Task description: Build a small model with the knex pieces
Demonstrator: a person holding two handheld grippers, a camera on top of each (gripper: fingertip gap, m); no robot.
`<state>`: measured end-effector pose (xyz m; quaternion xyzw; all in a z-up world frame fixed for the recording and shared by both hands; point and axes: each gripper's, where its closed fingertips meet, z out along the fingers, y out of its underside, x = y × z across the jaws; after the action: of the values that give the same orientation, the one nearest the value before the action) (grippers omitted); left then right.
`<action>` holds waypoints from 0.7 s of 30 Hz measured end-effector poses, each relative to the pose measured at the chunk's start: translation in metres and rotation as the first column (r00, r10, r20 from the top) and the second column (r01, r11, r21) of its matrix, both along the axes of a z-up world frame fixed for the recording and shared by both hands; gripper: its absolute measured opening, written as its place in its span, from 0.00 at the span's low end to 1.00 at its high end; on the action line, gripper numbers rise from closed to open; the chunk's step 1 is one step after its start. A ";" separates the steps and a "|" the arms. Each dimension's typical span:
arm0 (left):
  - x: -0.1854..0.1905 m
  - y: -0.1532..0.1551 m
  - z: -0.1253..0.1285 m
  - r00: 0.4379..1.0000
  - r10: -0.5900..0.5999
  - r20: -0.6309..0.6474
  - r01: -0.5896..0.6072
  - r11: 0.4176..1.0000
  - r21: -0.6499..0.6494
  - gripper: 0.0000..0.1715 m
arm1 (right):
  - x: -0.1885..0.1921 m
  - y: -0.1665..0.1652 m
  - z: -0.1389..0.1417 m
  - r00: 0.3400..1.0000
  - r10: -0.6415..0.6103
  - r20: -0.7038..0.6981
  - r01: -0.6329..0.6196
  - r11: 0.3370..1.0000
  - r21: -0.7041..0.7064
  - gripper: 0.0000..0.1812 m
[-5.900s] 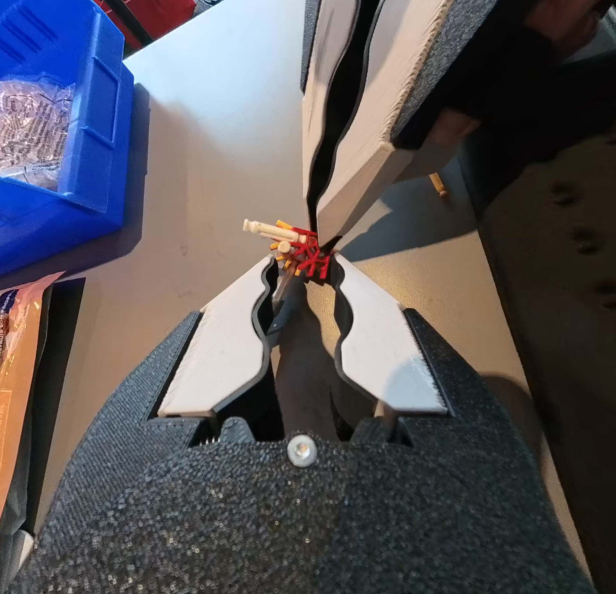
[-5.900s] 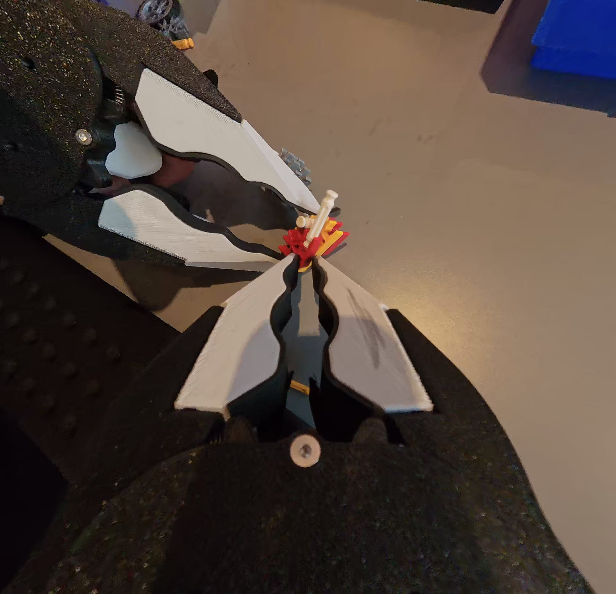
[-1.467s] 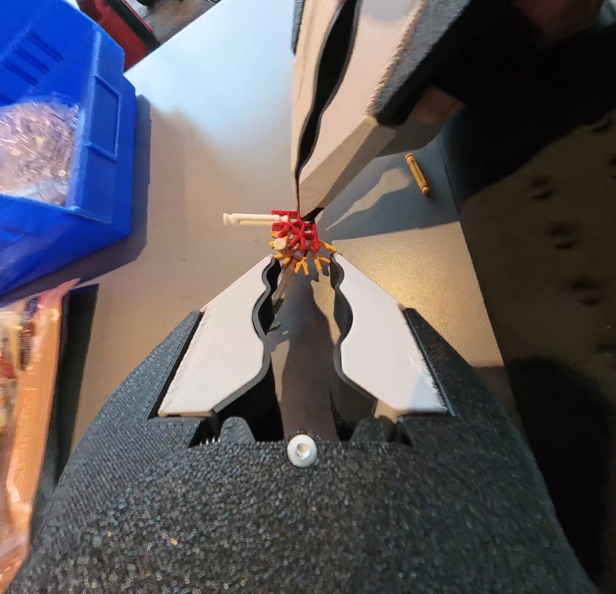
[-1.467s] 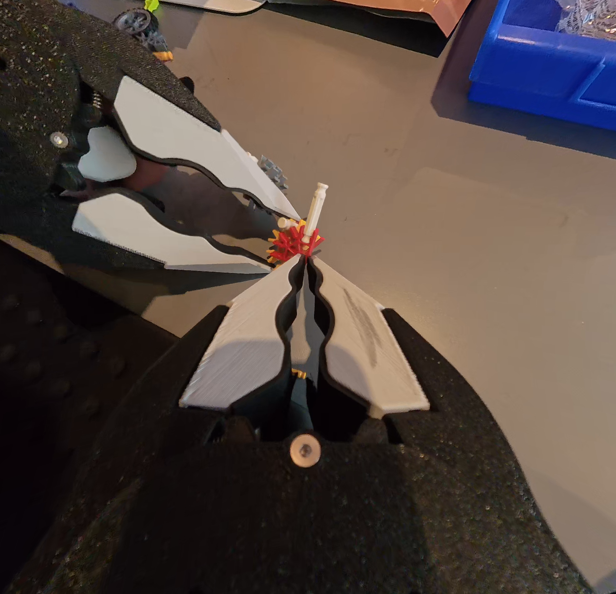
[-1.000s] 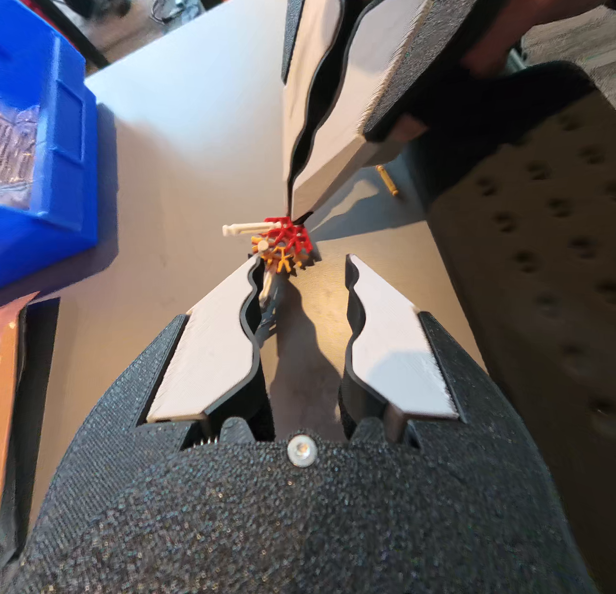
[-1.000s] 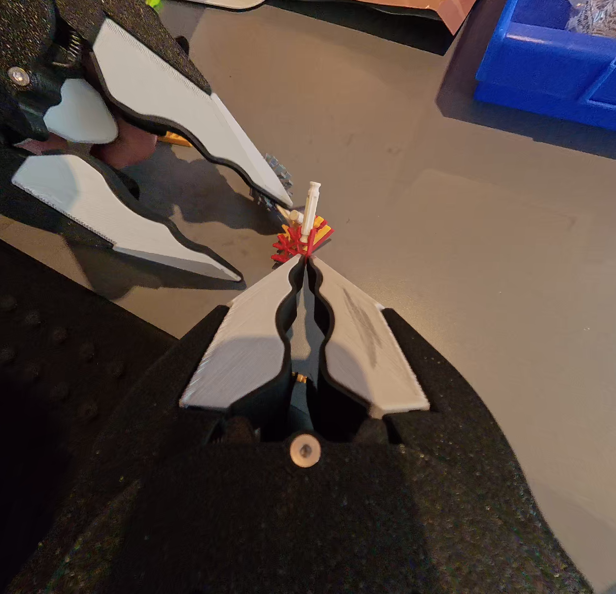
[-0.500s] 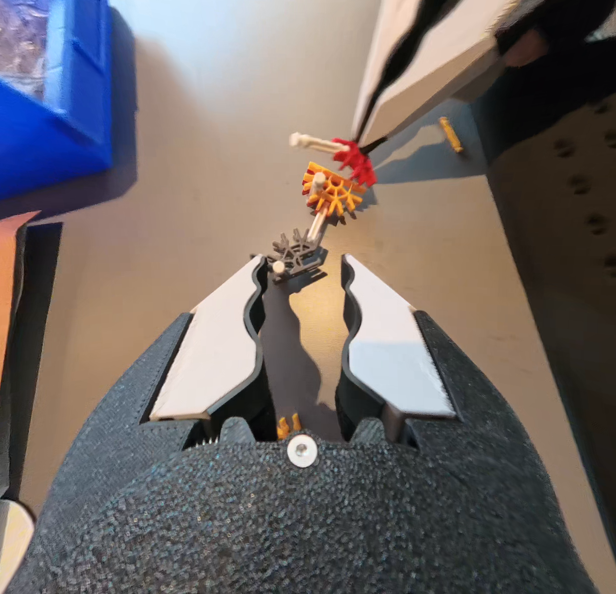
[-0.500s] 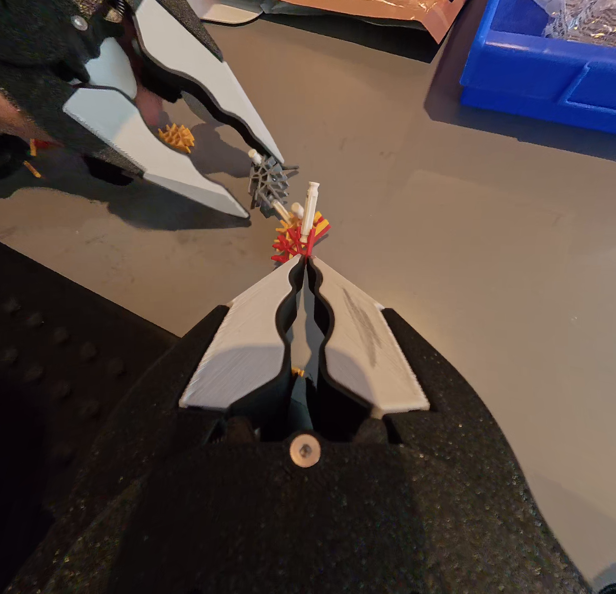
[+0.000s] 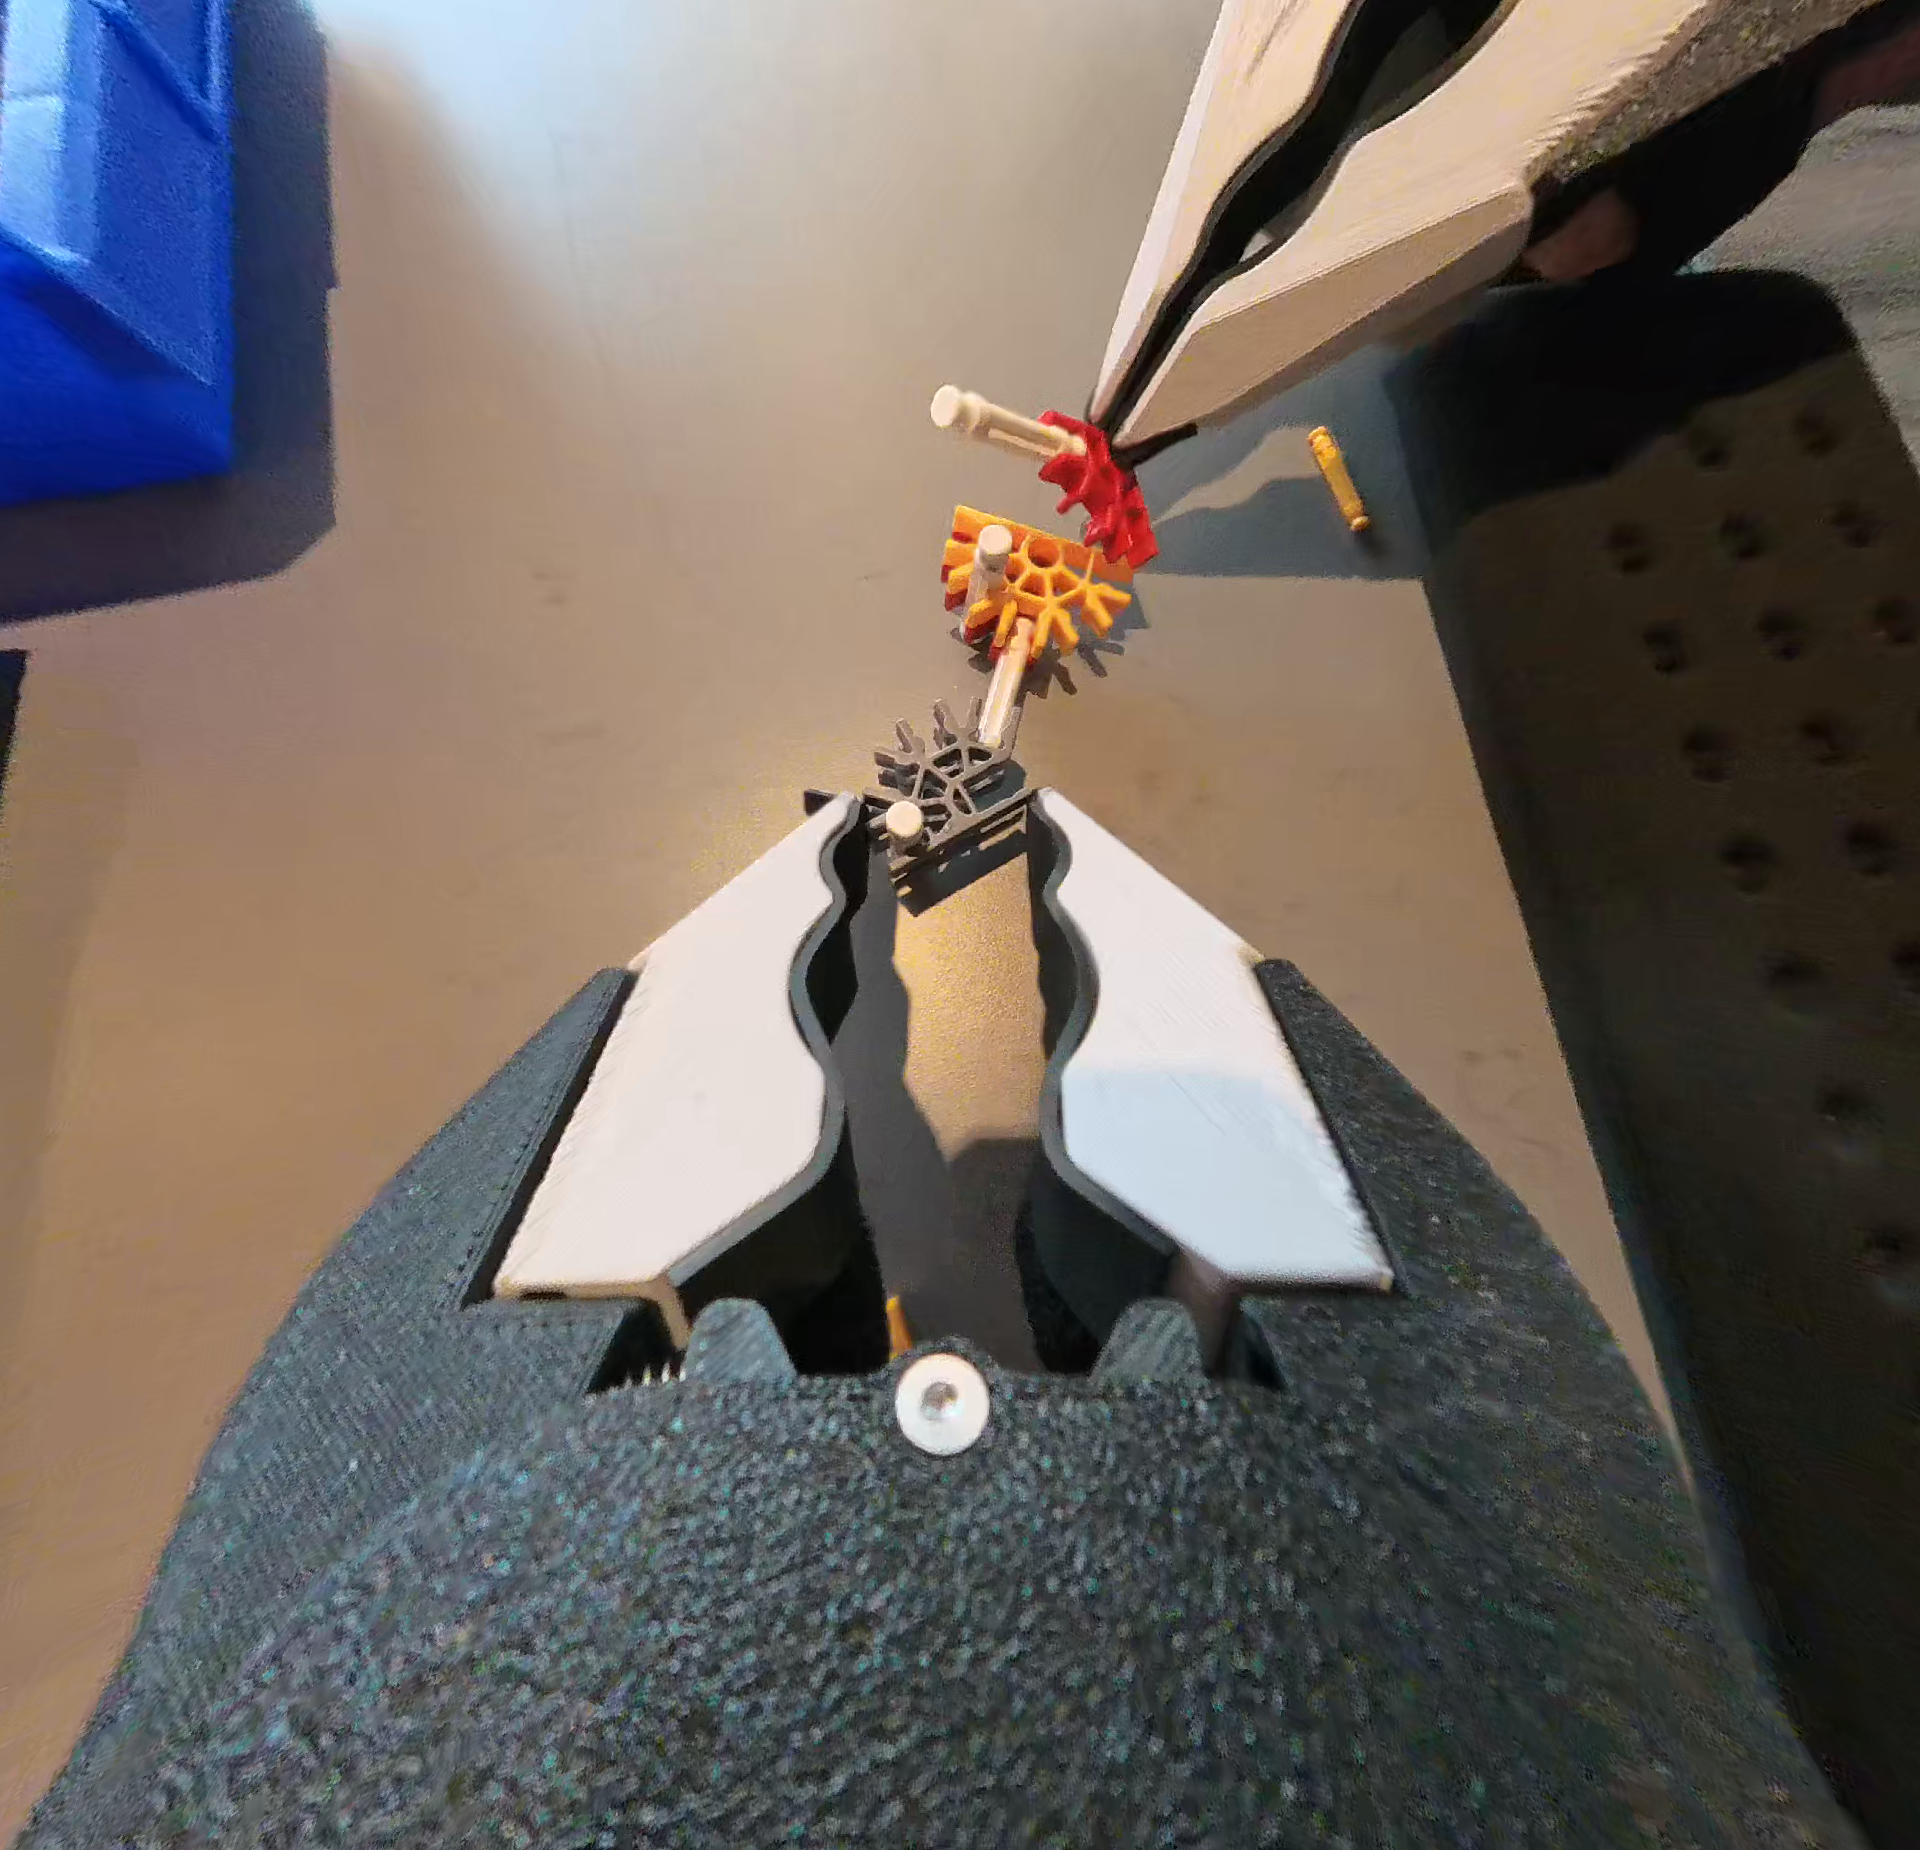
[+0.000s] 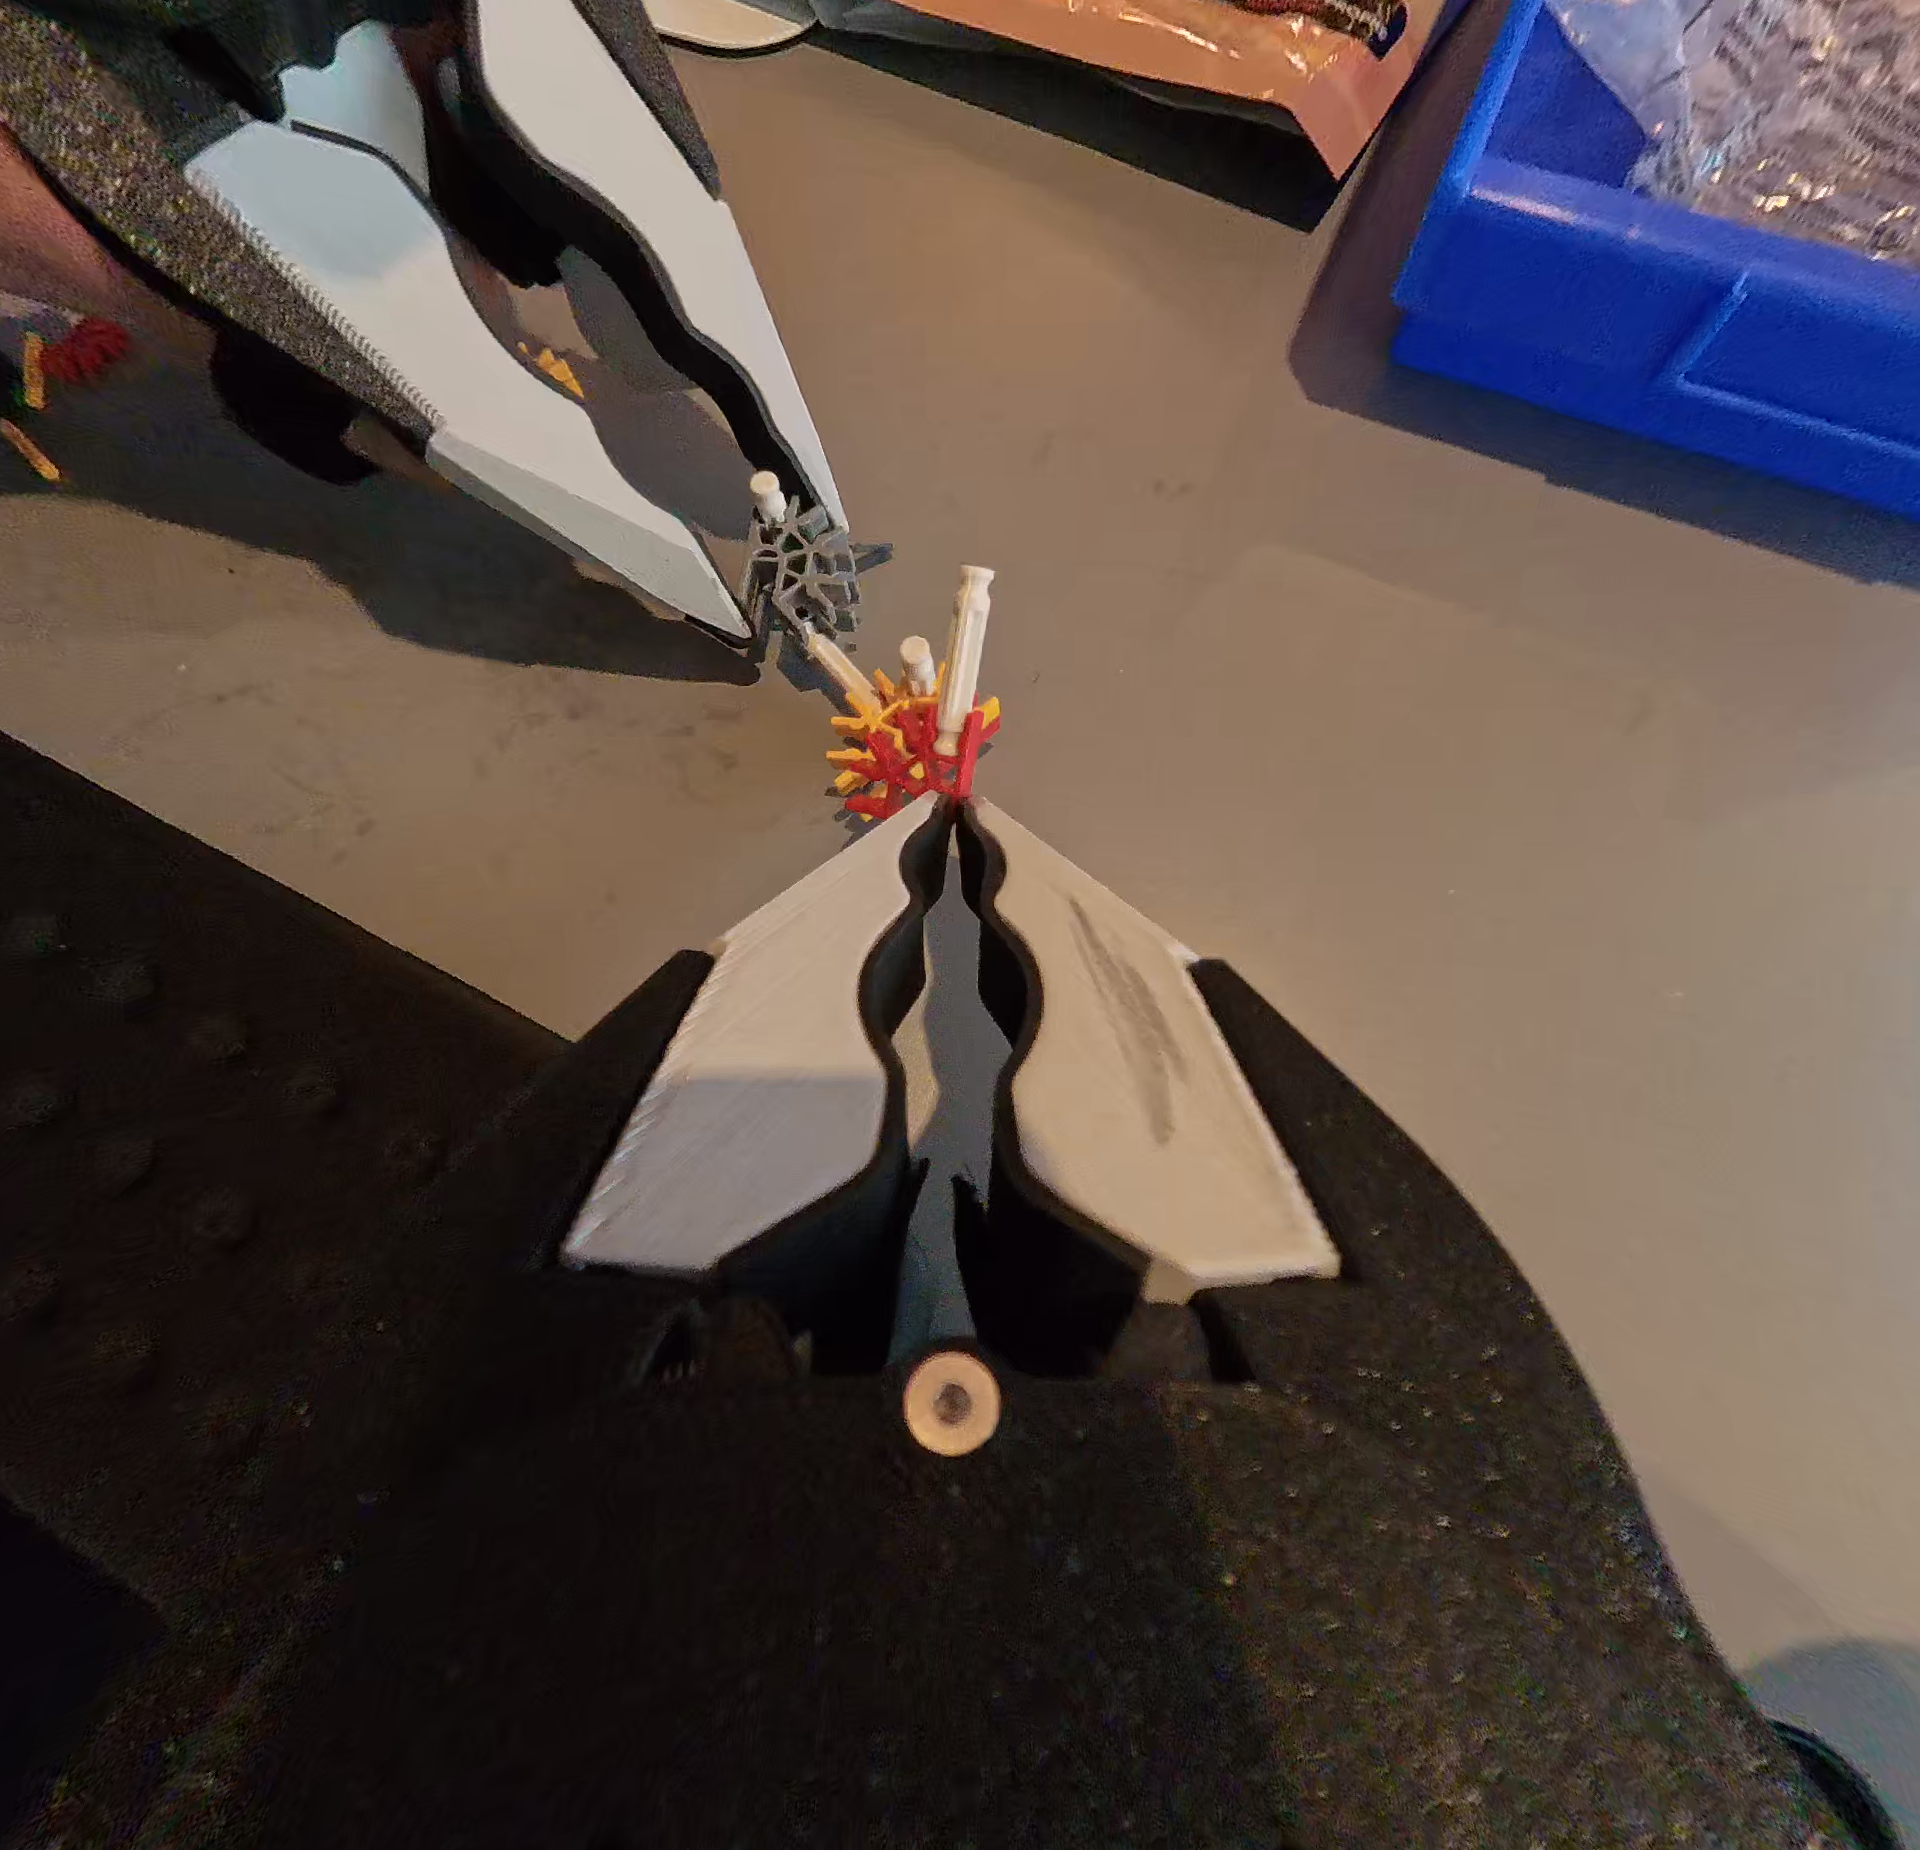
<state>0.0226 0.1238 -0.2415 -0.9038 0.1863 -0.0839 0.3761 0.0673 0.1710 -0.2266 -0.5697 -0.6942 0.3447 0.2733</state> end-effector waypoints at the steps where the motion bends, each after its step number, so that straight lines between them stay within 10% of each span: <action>1: 0.000 0.000 0.000 1.000 0.001 0.018 -0.001 1.000 -0.008 0.16 | 0.000 0.000 0.001 1.000 0.006 -0.007 -0.005 1.000 0.022 0.00; 21: 0.007 -0.006 0.002 0.976 -0.005 0.217 0.026 0.995 -0.094 0.16 | -0.009 0.009 0.013 0.997 0.045 -0.062 -0.024 0.951 0.308 0.00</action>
<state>0.0293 0.1181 -0.2395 -0.9048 0.1471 -0.1939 0.3493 0.0582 0.1801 -0.2139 -0.4960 -0.7394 0.2566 0.3760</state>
